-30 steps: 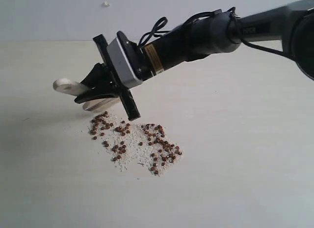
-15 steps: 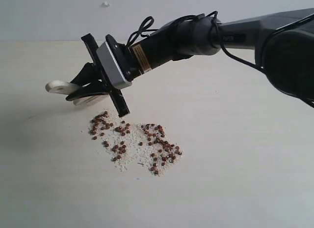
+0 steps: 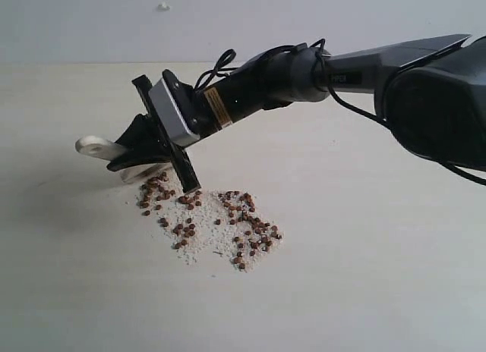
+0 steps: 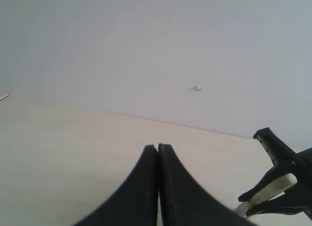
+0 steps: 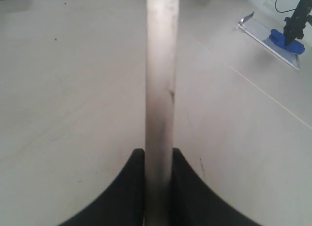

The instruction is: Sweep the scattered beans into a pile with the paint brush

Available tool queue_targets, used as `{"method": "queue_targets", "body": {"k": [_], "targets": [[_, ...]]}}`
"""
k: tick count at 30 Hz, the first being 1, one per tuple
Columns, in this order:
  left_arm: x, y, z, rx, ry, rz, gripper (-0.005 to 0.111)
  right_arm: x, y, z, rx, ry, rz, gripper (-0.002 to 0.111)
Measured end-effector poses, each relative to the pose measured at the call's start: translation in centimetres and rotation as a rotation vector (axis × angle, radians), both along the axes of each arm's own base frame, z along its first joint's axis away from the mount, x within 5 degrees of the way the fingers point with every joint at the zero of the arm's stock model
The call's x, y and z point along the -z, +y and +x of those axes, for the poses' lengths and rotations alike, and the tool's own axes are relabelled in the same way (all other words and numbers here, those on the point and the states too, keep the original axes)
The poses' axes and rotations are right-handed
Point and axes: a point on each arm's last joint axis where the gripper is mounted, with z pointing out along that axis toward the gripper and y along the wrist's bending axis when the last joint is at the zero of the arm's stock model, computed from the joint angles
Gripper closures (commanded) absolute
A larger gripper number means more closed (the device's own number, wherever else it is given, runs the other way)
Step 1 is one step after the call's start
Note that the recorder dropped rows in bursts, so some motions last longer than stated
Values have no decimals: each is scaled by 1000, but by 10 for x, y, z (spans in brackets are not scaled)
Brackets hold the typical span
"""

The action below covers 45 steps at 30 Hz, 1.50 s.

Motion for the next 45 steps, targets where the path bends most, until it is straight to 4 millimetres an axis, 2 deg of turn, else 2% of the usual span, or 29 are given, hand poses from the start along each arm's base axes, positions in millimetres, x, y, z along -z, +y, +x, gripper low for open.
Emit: {"method": "queue_targets", "body": {"k": [7, 21, 23, 27, 31, 33, 35, 37, 41, 45], "targets": [[0, 0, 0, 0, 0, 0, 107, -2, 1, 1, 52, 144, -34, 108], [0, 0, 0, 0, 0, 0, 107, -22, -1, 1, 166, 459, -142, 108], [0, 0, 0, 0, 0, 0, 107, -31, -2, 1, 170, 453, -145, 108], [0, 0, 0, 0, 0, 0, 107, -65, -4, -1, 180, 411, -114, 108], [0, 0, 0, 0, 0, 0, 107, -116, 4, 8, 469, 446, -43, 108], [0, 0, 0, 0, 0, 0, 107, -136, 19, 2, 612, 496, -8, 108], [0, 0, 0, 0, 0, 0, 107, -145, 39, -5, 795, 556, 37, 108], [0, 0, 0, 0, 0, 0, 107, -143, 56, -13, 992, 629, 93, 108], [0, 0, 0, 0, 0, 0, 107, -133, 69, -25, 1275, 678, 194, 108], [0, 0, 0, 0, 0, 0, 107, -121, 80, -52, 1497, 720, 287, 108]]}}
